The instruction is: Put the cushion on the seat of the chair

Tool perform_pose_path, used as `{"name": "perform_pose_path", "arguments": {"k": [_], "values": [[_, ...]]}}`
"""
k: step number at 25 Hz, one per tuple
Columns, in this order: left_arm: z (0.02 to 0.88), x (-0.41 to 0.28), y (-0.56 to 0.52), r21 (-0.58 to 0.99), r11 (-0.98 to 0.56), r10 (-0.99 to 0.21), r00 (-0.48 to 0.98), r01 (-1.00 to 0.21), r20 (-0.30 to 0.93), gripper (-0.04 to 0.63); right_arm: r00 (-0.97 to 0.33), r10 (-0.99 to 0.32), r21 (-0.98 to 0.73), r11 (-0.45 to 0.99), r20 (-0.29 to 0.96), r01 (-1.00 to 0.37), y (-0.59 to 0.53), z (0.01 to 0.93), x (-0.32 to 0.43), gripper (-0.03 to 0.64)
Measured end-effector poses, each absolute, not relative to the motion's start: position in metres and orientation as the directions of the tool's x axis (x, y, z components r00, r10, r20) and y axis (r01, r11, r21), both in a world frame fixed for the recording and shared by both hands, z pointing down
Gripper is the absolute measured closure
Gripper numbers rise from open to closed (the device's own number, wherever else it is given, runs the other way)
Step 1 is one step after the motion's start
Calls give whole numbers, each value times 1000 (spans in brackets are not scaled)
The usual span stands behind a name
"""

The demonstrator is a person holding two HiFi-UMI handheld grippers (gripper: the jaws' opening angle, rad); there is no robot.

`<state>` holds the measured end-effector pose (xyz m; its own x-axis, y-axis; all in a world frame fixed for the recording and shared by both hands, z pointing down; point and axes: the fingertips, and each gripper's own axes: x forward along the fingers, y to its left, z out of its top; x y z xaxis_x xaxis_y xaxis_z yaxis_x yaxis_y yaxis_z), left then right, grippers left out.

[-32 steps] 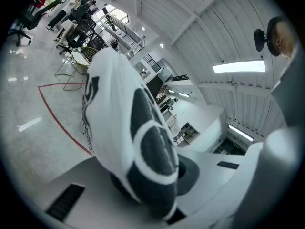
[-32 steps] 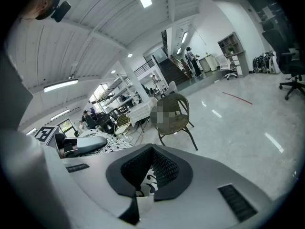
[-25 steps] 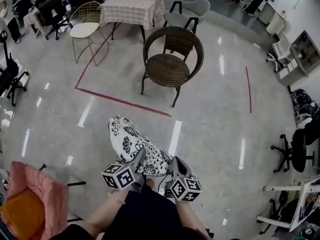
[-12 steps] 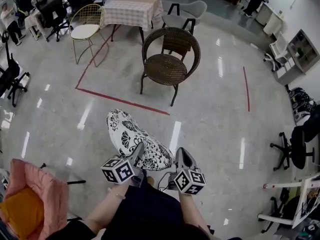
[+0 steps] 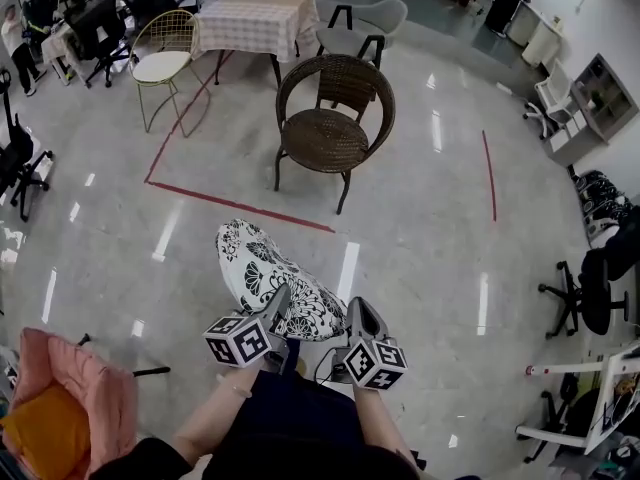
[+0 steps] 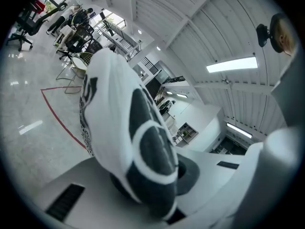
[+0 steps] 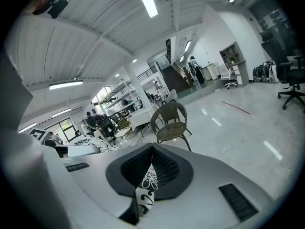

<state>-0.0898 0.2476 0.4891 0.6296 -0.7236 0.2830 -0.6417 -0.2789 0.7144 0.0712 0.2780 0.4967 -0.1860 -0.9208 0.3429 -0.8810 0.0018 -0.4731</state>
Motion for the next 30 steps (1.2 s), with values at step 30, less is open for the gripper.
{"name": "perform_pose_path", "arguments": {"k": [30], "values": [[497,-70,56,699,-307,-656,676,-646,337,571,-217,-906,-479,19,363,-877,78,489,61,592]]}}
